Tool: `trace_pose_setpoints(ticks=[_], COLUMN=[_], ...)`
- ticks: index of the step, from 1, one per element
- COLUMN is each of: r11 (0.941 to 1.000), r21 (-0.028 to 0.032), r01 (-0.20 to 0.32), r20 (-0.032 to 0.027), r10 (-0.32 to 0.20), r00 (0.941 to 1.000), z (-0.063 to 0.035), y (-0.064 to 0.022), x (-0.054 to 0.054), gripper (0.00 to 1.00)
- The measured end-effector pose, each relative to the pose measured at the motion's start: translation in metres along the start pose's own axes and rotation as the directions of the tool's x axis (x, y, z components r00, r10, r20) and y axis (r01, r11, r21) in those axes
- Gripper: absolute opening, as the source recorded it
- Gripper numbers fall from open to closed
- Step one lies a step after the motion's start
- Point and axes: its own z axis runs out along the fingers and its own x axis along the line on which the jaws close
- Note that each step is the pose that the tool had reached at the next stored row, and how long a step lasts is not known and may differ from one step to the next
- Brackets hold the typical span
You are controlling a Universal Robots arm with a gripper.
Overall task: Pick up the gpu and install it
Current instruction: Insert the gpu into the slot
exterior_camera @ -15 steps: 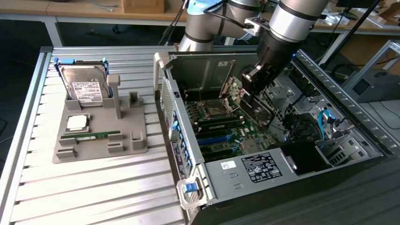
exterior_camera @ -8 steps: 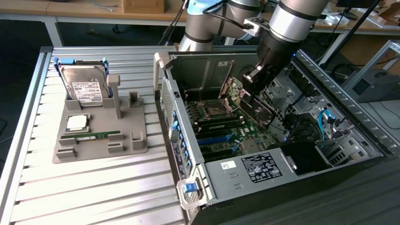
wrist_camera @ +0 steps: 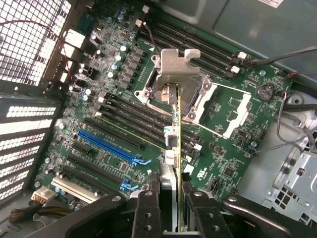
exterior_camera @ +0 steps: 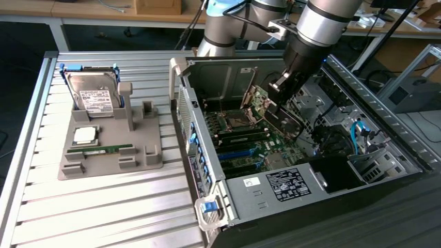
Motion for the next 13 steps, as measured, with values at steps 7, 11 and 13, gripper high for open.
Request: trace_pose_setpoints(ticks=[7, 11, 13], r11=[0.9995, 0.9988, 0.9984], r21=[0.0018, 0.0027, 0.0032], r01=[0.031, 0.049, 0.057], r20=[-0.0002, -0.0003, -0.0004], r10=[-0.031, -0.049, -0.057], r00=[0.9995, 0.9988, 0.9984], z=[0.0000, 0.0000, 0.0000], y=[0.0000, 0.0000, 0.0000], x=[0.0000, 0.0000, 0.0000], gripper=[0.27, 0.27, 0.27])
